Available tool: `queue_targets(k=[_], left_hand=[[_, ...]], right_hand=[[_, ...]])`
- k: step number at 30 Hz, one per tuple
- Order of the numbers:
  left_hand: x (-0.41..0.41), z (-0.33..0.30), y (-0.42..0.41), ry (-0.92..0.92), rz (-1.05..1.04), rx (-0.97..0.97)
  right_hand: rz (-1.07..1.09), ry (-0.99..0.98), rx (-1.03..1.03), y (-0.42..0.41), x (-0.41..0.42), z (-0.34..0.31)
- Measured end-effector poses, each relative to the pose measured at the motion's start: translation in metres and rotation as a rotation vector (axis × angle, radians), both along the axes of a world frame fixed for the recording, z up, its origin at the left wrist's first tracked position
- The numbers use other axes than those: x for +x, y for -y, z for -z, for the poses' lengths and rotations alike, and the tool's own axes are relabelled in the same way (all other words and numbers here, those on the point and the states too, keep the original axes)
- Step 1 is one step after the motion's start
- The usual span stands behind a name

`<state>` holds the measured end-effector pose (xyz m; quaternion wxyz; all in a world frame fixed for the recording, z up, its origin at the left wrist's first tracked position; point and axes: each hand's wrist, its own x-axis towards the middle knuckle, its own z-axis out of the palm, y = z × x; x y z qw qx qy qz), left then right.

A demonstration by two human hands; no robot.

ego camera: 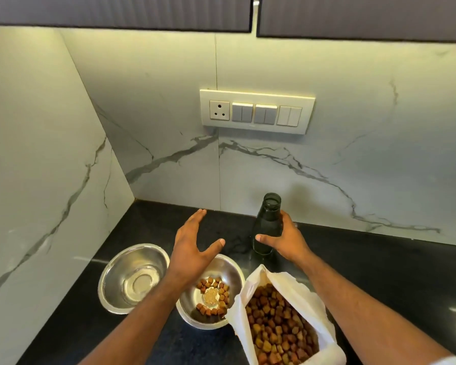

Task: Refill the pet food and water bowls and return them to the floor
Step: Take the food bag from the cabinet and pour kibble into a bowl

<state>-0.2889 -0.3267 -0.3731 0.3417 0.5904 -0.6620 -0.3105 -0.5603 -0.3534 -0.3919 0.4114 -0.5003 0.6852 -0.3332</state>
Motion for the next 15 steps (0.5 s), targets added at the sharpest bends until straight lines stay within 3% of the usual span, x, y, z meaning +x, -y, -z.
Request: queue_targets(k=[6, 15], left_hand=[[0.007, 0.013, -0.001, 0.03, -0.035, 0.04], [0.03, 0.022, -0.05, 0.092, -0.072, 0.068]], right_hand=[[0.011, 0.017, -0.045, 0.011, -0.001, 0.029], [0.048, -0.125, -0.165, 0.021, -0.003, 0.046]])
